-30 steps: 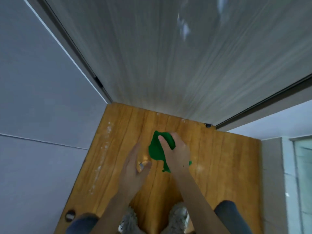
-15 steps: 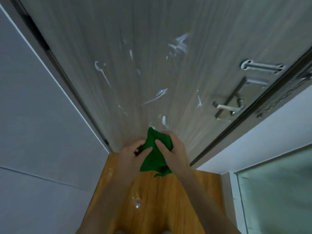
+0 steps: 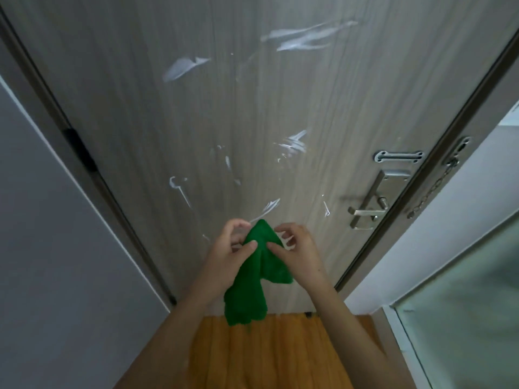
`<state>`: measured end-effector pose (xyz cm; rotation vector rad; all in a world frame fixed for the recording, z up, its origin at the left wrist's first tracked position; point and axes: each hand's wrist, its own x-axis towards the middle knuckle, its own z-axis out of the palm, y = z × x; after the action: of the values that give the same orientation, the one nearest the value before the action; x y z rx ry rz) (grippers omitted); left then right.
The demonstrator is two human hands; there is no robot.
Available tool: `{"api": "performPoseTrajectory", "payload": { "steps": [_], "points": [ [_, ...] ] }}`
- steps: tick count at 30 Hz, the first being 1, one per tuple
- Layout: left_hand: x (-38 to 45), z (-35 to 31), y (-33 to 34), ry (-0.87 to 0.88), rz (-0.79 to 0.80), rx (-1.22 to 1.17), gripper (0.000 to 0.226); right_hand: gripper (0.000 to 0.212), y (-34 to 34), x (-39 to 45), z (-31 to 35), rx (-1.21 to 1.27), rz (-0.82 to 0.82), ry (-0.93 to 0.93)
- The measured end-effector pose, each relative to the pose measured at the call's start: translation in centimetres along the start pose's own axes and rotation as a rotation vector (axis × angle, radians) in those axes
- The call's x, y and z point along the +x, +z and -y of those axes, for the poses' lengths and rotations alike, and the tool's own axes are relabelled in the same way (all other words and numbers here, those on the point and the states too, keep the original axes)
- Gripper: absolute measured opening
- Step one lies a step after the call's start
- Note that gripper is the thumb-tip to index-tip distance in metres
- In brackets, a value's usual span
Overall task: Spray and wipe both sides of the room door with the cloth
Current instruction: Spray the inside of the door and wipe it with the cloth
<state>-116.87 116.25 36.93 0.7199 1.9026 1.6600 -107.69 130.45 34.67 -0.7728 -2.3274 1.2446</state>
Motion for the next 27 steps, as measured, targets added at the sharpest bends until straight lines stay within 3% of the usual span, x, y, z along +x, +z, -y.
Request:
{"api": "performPoseTrajectory", "payload": {
  "steps": [3,5,8,10,15,18,22,27],
  "points": [
    [0.9,-0.1,-1.8,-0.029,-0.028,0.009,0.028,0.018,2.9,-1.2,1.0,0.084,-0.176,0.032],
    [1.5,-0.3,-2.9,-0.047,-0.014,0.008,0.024,0.021,4.0,-2.4,1.5,0.106,-0.145,-0.052],
    [2.4,-0.8,-3.8,-0.086,0.029,0.004,0.04,0.062,5.0,-3.1,2.5,-0.098,-0.054,-0.131],
    [2.8,-1.4,-4.0,-0.034,0.058,0.107,0.05,0.073,5.4,-2.0,2.9,-0.259,-0.093,-0.157],
    [4.1,-2.9,-3.9,0.167,-0.017,0.388,0.057,0.032,5.7,1.3,3.4,-0.363,-0.296,-0.329],
    [4.7,-4.5,-3.6,0.292,-0.066,0.554,0.056,0.035,5.6,2.8,4.0,-0.337,-0.281,-0.352],
    [5.9,-6.6,-3.5,0.398,-0.05,0.857,0.057,0.019,4.4,4.7,4.8,-0.357,-0.312,-0.398],
    [7.4,-8.8,-4.2,0.581,-0.179,1.089,0.025,0.016,1.2,6.9,5.6,-0.43,-0.381,-0.416]
  ]
}}
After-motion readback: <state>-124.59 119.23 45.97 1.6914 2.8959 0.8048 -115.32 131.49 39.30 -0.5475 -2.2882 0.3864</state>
